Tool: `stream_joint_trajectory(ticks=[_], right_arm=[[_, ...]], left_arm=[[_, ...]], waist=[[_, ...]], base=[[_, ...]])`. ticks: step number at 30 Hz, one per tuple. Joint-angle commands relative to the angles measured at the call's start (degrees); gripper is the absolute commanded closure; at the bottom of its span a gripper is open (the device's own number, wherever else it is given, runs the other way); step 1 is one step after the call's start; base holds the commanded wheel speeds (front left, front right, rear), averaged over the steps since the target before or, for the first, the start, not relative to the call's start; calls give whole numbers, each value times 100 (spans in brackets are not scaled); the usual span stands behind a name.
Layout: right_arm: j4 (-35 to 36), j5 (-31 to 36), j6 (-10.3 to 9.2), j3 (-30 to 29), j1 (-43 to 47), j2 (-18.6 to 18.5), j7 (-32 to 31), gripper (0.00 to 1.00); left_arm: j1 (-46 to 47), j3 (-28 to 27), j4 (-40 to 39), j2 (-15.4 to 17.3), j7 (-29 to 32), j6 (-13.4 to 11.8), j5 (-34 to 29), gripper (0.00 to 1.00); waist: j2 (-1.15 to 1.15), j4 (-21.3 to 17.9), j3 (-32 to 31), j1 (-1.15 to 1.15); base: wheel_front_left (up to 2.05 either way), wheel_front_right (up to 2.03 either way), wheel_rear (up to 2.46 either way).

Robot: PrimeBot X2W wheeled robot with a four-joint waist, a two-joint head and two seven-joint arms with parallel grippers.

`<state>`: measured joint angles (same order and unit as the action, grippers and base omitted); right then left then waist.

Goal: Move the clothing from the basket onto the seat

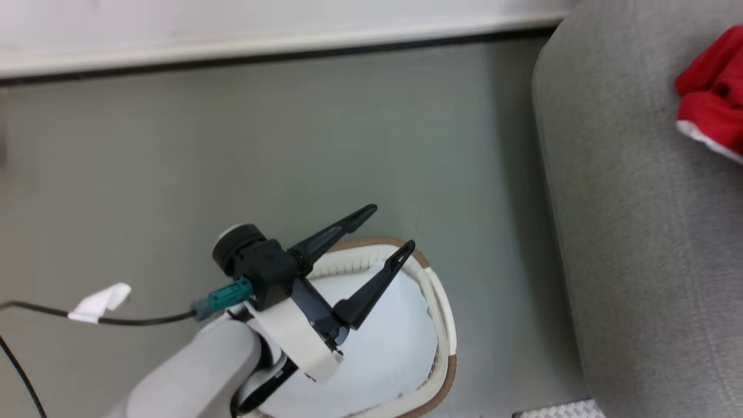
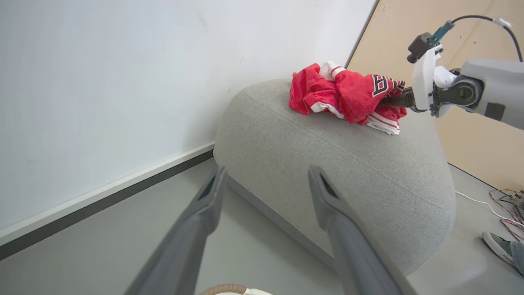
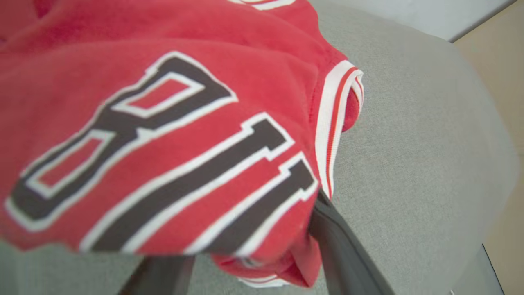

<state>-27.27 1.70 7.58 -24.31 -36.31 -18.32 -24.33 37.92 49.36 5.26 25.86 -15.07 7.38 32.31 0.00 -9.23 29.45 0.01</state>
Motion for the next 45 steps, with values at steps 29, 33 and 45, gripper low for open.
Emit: stream_joint_trajectory(ticks=[29, 33, 45], right_arm=[[2319, -1963, -17, 1974, 2550, 393, 1832, 0], [2061, -2122, -16, 1915, 2889, 1050, 2650, 0], [1044, -2155, -16, 2860, 3386, 1367, 3915, 0]], left_arm=[[-2386, -2828, 885, -731, -9, -809, 507, 0], [-2982, -3619, 670, -890, -9, -903, 353, 0], [-3857, -4706, 857, -1473, -9, -578, -987, 0]], waist=[[0, 574, -3222, -1], [0, 679, -3363, -1], [0, 849, -3407, -1]], base=[[0, 0, 0], [0, 0, 0], [0, 0, 0]])
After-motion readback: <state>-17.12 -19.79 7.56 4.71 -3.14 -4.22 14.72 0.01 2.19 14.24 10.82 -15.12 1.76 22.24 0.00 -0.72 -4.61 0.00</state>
